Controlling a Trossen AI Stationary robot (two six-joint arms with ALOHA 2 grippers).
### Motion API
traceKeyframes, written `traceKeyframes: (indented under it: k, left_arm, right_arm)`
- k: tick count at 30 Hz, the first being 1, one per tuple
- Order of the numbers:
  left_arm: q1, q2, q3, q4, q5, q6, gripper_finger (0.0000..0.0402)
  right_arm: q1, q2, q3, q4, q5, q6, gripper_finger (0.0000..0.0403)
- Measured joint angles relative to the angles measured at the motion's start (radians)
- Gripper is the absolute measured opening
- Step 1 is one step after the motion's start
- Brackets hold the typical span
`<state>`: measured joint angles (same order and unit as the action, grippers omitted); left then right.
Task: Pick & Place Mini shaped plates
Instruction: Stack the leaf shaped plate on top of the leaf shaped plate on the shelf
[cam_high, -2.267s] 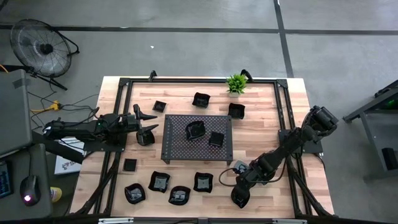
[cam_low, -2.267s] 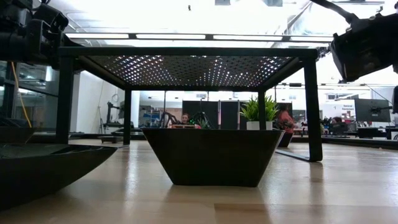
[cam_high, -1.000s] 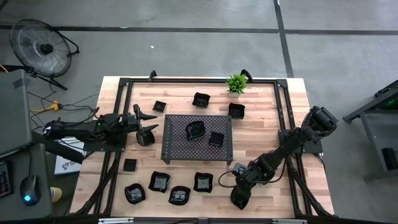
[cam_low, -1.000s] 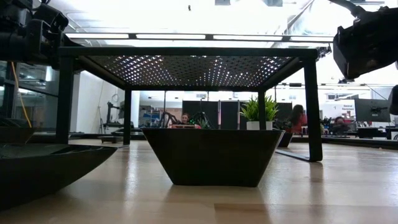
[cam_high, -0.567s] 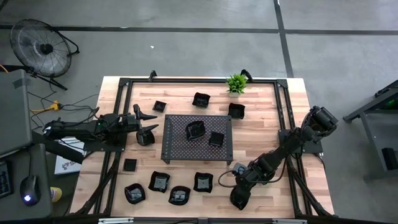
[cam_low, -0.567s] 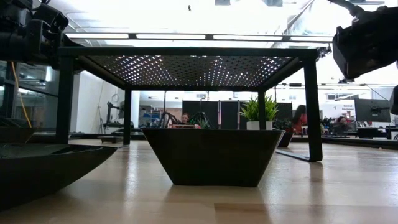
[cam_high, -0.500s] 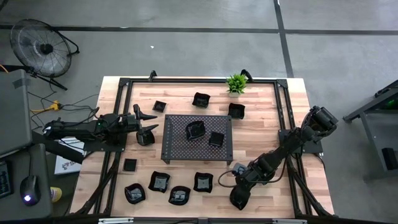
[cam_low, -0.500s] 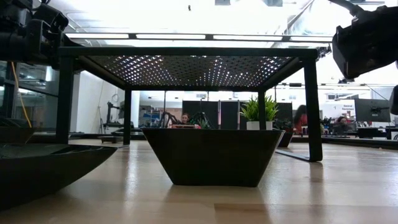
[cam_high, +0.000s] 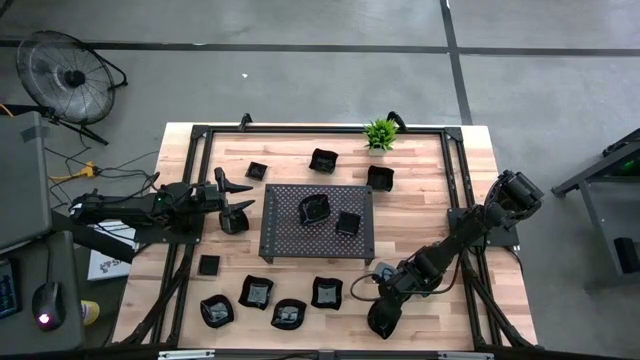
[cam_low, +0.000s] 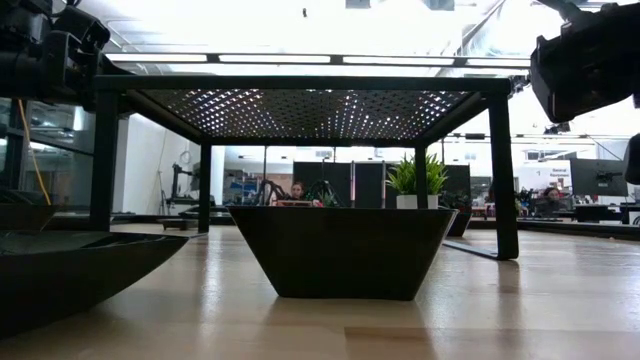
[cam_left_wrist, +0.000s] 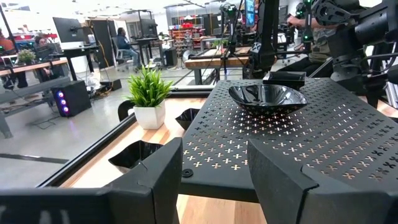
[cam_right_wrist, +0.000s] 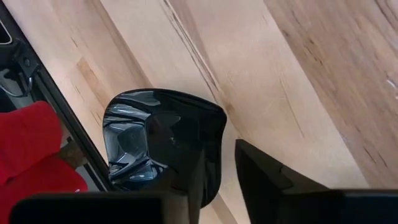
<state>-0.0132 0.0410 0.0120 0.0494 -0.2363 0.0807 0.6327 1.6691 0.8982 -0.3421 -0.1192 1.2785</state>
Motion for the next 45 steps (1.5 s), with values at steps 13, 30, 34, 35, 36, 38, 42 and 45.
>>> traceKeyframes:
  k: [13,30,34,35,36,38,42,45]
  left_arm:
    - [0.000,0.000,0.000,0.000,0.000,0.000,0.0176]
    - [0.000,0.000,0.000,0.000,0.000,0.000,0.0176]
    - [0.000,0.000,0.000,0.000,0.000,0.000,0.0176]
    - [0.000,0.000,0.000,0.000,0.000,0.000,0.0176]
    - [0.000,0.000,0.000,0.000,0.000,0.000,0.0176]
    - [0.000,0.000,0.000,0.000,0.000,0.000,0.0176]
    - [0.000,0.000,0.000,0.000,0.000,0.000,0.0176]
    - [0.000,0.000,0.000,0.000,0.000,0.000,0.0176]
  right_arm:
    - [0.000,0.040,0.000,0.041,-0.001,0.003,0.0117]
    - [0.000,0.040,0.000,0.041,-0.008,-0.004,0.0006]
    - [0.000,0.040,0.000,0.045,-0.010,0.004,0.0006]
    - [0.000,0.040,0.000,0.049,-0.011,0.008,0.0005]
    - [0.000,0.040,0.000,0.055,-0.014,0.014,0.0003]
    - [0.000,0.039,0.003,0.060,-0.023,0.021,0.0003]
    - [0.000,0.011,0.018,0.052,-0.029,0.023,0.0002]
    - [0.000,-0.022,0.044,0.024,-0.018,0.023,0.0002]
